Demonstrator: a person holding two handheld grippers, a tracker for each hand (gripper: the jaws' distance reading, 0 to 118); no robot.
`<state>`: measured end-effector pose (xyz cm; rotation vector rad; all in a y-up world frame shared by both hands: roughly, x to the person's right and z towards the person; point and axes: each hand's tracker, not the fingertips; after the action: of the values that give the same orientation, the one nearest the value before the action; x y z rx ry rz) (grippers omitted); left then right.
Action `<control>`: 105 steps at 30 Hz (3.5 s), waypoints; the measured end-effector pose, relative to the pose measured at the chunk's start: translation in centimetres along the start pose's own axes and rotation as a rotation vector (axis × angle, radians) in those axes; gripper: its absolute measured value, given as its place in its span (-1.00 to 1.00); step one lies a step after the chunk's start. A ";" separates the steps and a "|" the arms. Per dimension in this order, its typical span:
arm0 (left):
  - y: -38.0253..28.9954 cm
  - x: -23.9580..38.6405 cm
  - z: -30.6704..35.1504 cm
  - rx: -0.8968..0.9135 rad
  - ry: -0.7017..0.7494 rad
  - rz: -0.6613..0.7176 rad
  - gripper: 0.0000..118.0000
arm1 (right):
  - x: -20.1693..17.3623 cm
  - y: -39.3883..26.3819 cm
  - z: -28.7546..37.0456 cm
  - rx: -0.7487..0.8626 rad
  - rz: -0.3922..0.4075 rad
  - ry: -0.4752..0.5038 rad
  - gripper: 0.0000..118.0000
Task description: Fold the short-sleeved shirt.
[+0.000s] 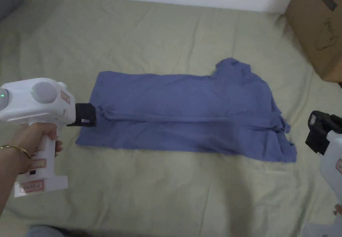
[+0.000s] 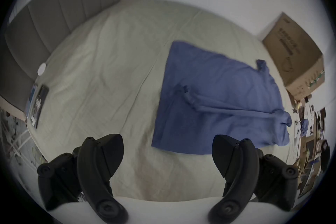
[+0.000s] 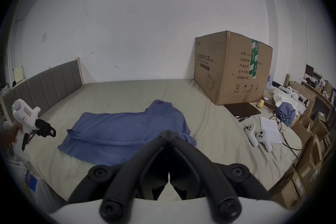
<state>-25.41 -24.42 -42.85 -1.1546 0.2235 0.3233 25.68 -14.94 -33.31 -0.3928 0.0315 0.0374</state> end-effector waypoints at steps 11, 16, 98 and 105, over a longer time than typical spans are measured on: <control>-1.4 1.4 -4.6 -0.095 0.045 -0.032 -0.82 | 0.2 -1.5 -2.6 -0.092 0.012 -0.024 -1.00; -1.2 1.3 -2.3 -0.039 0.013 -0.024 -0.94 | 0.2 -1.6 -3.8 -0.147 0.025 -0.030 -0.75; -4.6 5.7 13.2 0.719 -0.053 -0.164 -0.99 | -1.9 4.2 -0.8 0.138 -0.110 0.104 -1.00; 7.8 3.4 4.5 0.238 0.002 -0.121 0.52 | -1.5 3.3 -5.7 0.037 -0.075 0.109 -1.00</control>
<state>-25.04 -16.94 -48.89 -0.9289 0.1874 0.1837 23.95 -14.15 -39.77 -0.3588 0.1247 -0.0588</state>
